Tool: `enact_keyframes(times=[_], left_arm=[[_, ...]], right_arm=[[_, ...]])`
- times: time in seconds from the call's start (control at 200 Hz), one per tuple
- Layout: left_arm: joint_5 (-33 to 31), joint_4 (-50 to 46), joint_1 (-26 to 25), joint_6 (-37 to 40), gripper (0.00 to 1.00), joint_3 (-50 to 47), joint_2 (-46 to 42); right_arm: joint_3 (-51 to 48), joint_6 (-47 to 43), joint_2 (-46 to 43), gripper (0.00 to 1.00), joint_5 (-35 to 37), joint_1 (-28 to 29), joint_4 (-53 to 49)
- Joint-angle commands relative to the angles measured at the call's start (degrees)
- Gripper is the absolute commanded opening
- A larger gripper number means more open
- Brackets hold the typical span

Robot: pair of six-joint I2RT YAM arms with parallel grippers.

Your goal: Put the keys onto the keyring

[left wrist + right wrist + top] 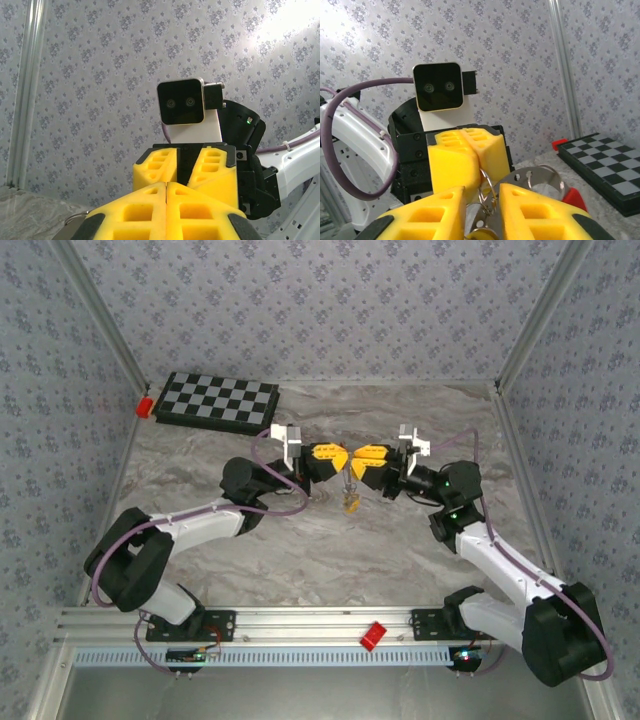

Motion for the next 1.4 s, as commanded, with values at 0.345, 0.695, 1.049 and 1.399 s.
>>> enact_keyframes(times=[0.345, 0.695, 1.049, 1.399], left_arm=[[0.09, 3.47, -0.14, -0.29, 0.0, 1.13, -0.26], [0.59, 3.81, -0.19, -0.9, 0.0, 1.57, 0.0], [1.19, 4.04, -0.11, -1.54, 0.0, 1.91, 0.65], [1.39, 3.87, -0.16, -1.72, 0.0, 1.69, 0.49]], right_arm=[[-0.07, -0.42, -2.15, 0.28, 2.46, -1.47, -0.02], [2.04, 1.24, 1.09, 0.28, -2.44, -0.53, 1.12], [2.77, -0.2, 1.21, 0.15, -3.26, 0.81, 0.79], [3.05, -1.31, 1.37, 0.0, -3.7, 1.19, 0.11]])
